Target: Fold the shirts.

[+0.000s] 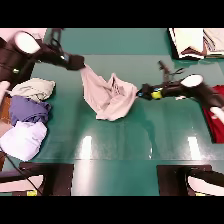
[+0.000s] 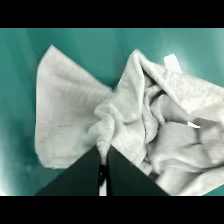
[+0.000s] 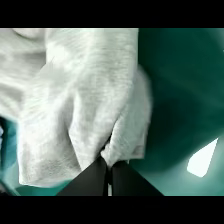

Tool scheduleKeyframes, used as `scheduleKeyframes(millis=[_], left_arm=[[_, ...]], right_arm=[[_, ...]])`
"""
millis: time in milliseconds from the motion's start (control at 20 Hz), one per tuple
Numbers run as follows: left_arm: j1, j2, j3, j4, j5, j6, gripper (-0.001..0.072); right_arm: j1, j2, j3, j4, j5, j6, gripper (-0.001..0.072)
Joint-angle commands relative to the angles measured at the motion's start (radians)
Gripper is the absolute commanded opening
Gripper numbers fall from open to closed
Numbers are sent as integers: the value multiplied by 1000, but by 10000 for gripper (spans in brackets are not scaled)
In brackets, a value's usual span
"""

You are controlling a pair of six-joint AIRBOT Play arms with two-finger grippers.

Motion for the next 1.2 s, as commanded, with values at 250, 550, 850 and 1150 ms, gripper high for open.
scheduleKeyframes(millis=[250,550,850,1150], left_arm=[[1,323,218,64,11,1,24],[1,497,231,66,105,1,24],[0,591,288,51,125,0,23],[1,573,359,97,13,-12,23]], right_arm=[[-353,465,34,-109,137,39,11],[-467,546,332,-175,276,46,11],[-471,459,690,-318,478,74,10],[-471,260,1037,-313,567,180,10]])
